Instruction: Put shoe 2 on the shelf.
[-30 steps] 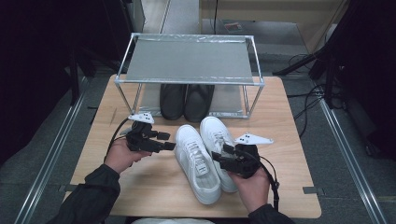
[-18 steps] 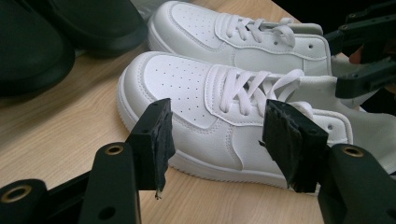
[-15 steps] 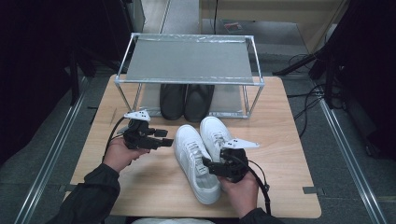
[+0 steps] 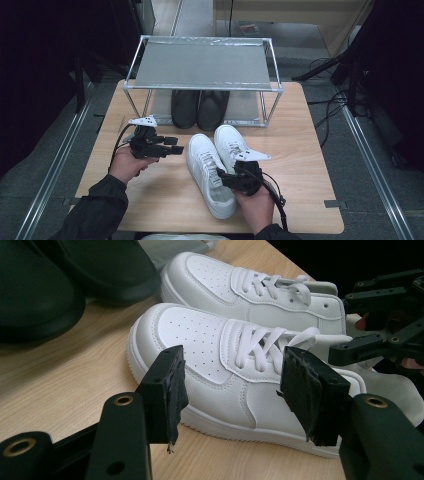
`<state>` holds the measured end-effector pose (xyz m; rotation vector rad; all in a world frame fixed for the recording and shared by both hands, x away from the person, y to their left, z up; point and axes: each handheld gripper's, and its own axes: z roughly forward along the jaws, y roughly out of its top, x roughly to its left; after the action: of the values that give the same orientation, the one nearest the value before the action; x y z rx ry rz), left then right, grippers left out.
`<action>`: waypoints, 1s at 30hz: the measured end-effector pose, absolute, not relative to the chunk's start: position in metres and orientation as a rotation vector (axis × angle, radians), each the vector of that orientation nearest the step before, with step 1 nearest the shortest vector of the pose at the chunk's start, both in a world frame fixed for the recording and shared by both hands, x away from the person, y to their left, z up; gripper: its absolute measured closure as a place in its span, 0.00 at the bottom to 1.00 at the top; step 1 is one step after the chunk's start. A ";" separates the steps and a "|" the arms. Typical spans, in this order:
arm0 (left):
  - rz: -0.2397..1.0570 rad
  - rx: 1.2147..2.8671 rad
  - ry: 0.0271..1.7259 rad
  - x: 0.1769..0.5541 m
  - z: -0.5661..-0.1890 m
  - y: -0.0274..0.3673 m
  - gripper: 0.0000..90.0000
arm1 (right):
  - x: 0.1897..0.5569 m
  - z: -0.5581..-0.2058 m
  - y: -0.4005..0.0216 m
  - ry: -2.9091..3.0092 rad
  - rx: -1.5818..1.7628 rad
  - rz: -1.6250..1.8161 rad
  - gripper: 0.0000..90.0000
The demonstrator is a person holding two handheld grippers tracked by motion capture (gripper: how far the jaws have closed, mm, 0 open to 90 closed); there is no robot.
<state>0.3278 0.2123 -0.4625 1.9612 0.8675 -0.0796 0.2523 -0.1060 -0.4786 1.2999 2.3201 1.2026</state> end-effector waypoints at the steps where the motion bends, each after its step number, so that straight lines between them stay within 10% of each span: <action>1: -0.079 1.961 0.868 0.328 -0.463 0.212 0.48 | 0.253 -0.479 -0.106 2.318 1.306 1.209 0.51; 30: -0.022 1.994 0.876 0.325 -0.460 0.215 0.45 | 0.268 -0.470 -0.111 2.395 1.370 1.136 0.82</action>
<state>0.3255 0.2153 -0.4600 1.9944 0.8763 -0.0223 0.2675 -0.1112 -0.4704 1.3702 2.3947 1.1359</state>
